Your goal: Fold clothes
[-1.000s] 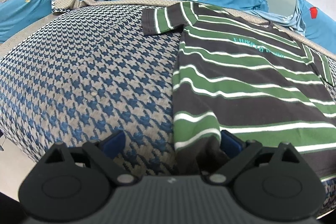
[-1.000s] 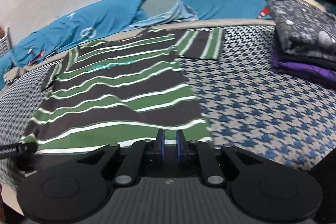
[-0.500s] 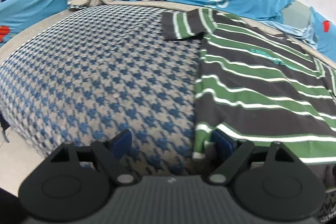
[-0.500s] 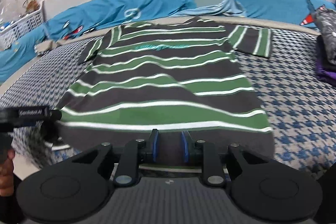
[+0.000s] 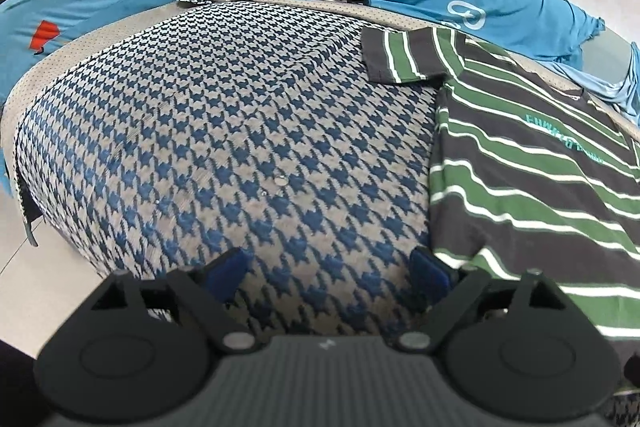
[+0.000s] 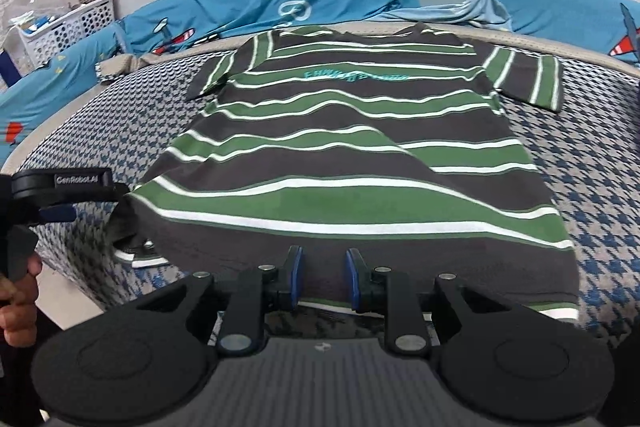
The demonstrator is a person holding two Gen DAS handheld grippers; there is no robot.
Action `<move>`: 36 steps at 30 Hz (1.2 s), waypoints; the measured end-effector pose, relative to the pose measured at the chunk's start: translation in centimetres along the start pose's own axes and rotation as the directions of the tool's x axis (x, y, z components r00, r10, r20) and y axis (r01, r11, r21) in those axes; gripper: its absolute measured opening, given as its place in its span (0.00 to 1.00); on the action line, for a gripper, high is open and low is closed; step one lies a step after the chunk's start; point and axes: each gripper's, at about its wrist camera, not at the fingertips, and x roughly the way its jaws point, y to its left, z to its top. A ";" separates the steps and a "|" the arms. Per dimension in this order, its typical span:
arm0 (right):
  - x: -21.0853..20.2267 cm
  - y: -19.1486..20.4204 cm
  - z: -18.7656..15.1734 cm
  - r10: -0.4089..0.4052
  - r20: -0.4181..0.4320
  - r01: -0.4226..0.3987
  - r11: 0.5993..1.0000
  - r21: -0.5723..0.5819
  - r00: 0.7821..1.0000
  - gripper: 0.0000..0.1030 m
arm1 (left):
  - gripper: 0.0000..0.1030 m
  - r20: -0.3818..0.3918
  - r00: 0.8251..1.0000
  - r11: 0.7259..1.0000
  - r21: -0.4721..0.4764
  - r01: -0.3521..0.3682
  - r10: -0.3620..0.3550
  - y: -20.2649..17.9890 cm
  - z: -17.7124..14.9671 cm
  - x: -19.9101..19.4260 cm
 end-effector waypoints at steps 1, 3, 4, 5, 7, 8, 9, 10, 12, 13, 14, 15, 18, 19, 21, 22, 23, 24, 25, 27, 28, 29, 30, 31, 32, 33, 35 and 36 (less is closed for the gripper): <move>0.1 0.1 0.0 0.006 -0.002 -0.006 1.000 -0.004 1.000 0.22 | 0.84 0.002 1.000 1.000 -0.003 0.002 -0.002 0.0 0.0 0.0; 0.1 0.4 -0.1 0.018 -0.003 -0.018 1.000 -0.013 1.000 0.22 | 0.84 0.003 1.000 1.000 -0.005 0.006 -0.006 -0.1 0.1 0.0; 0.1 0.5 -0.2 0.024 -0.004 -0.024 1.000 -0.017 1.000 0.22 | 0.84 0.004 1.000 1.000 -0.006 0.008 -0.008 -0.1 0.2 0.0; 0.1 0.6 -0.2 0.029 -0.005 -0.029 0.999 -0.022 1.000 0.22 | 0.84 0.005 1.000 1.000 -0.006 0.010 -0.010 -0.1 0.2 -0.1; 0.2 0.7 -0.3 0.034 -0.009 -0.034 0.999 -0.027 0.999 0.22 | 0.84 0.004 1.000 1.000 -0.006 0.014 -0.014 -0.2 0.2 -0.1; 0.2 0.8 -0.3 0.035 -0.012 -0.035 0.999 -0.028 0.999 0.22 | 0.85 0.003 1.000 1.000 -0.005 0.016 -0.016 -0.3 0.3 0.0; 0.3 0.8 -0.3 0.036 -0.014 -0.036 0.999 -0.027 0.999 0.22 | 0.85 0.001 1.000 1.000 -0.005 0.017 -0.017 -0.3 0.3 0.0; 0.3 0.8 -0.3 0.037 -0.016 -0.038 0.999 -0.026 0.999 0.22 | 0.86 0.000 1.000 1.000 -0.005 0.018 -0.018 -0.4 0.3 0.0; 0.4 0.9 -0.3 0.038 -0.018 -0.039 0.999 -0.025 0.999 0.22 | 0.87 -0.002 1.000 1.000 -0.004 0.020 -0.020 -0.4 0.3 0.1; 0.4 0.9 -0.3 0.039 -0.019 -0.039 0.999 -0.026 0.999 0.22 | 0.87 -0.003 1.000 1.000 -0.005 0.021 -0.021 -0.4 0.3 0.2; 0.5 0.9 -0.3 0.039 -0.019 -0.040 0.999 -0.026 0.999 0.22 | 0.88 -0.003 1.000 1.000 -0.006 0.021 -0.021 -0.4 0.4 0.2; 0.5 0.9 -0.3 0.040 -0.020 -0.041 0.999 -0.026 0.999 0.22 | 0.89 -0.003 1.000 1.000 -0.008 0.020 -0.020 -0.4 0.4 0.3; 0.5 0.9 -0.3 0.045 -0.021 -0.046 0.999 -0.026 0.999 0.22 | 0.90 0.000 1.000 1.000 -0.009 0.021 -0.021 -0.3 0.5 0.3; 0.5 1.0 -0.3 0.045 -0.022 -0.046 0.999 -0.027 0.999 0.22 | 0.90 0.002 1.000 1.000 -0.008 0.022 -0.022 -0.3 0.5 0.3; 0.5 1.0 -0.3 0.047 -0.023 -0.048 0.998 -0.029 0.999 0.22 | 0.90 0.005 1.000 1.000 -0.006 0.023 -0.023 -0.3 0.5 0.2; 0.5 1.0 -0.4 0.049 -0.023 -0.049 0.998 -0.029 0.999 0.23 | 0.90 0.006 1.000 1.000 -0.004 0.022 -0.022 -0.4 0.5 0.2; 0.5 1.0 -0.4 0.049 -0.024 -0.050 0.998 -0.030 0.999 0.23 | 0.90 0.007 1.000 1.000 -0.004 0.021 -0.021 -0.4 0.5 0.1; 0.5 1.1 -0.4 0.049 -0.024 -0.050 0.998 -0.030 0.998 0.23 | 0.90 0.007 1.000 1.000 -0.005 0.021 -0.021 -0.4 0.5 0.1; 0.5 1.1 -0.4 0.049 -0.025 -0.050 0.998 -0.030 0.998 0.23 | 0.91 0.008 1.000 1.000 -0.006 0.021 -0.021 -0.4 0.5 0.1; 0.5 1.1 -0.3 0.050 -0.024 -0.051 0.998 -0.031 0.998 0.23 | 0.91 0.010 1.000 1.000 -0.006 0.019 -0.019 -0.5 0.5 0.1; 0.5 1.1 -0.3 0.050 -0.024 -0.051 0.998 -0.031 0.998 0.23 | 0.91 0.011 1.000 1.000 -0.006 0.018 -0.018 -0.5 0.6 0.1; 0.5 1.1 -0.3 0.051 -0.024 -0.052 0.998 -0.031 0.998 0.23 | 0.91 0.013 1.000 1.000 -0.007 0.017 -0.017 -0.6 0.6 0.0; 0.5 1.1 -0.3 0.051 -0.024 -0.052 0.998 -0.032 0.998 0.23 | 0.91 0.014 1.000 1.000 -0.009 0.017 -0.016 -0.6 0.6 0.0; 0.5 1.2 -0.3 0.051 -0.025 -0.052 0.998 -0.033 0.998 0.23 | 0.91 0.016 1.000 1.000 -0.012 0.016 -0.016 -0.5 0.7 -0.1; 0.5 1.2 -0.4 0.053 -0.024 -0.054 0.998 -0.033 0.998 0.23 | 0.92 0.018 1.000 1.000 -0.014 0.015 -0.015 -0.5 0.7 -0.1; 0.5 1.3 -0.4 0.055 -0.023 -0.056 0.998 -0.034 0.998 0.23 | 0.92 0.019 1.000 1.000 -0.017 0.014 -0.014 -0.5 0.7 -0.2; 0.5 1.3 -0.4 0.058 -0.024 -0.059 0.998 -0.037 0.998 0.23 | 0.93 0.020 1.000 1.000 -0.023 0.014 -0.014 -0.5 0.8 -0.2; 0.5 1.4 -0.4 0.059 -0.025 -0.060 0.997 -0.039 0.998 0.23 | 0.93 0.020 1.000 1.000 -0.024 0.013 -0.013 -0.6 0.9 -0.2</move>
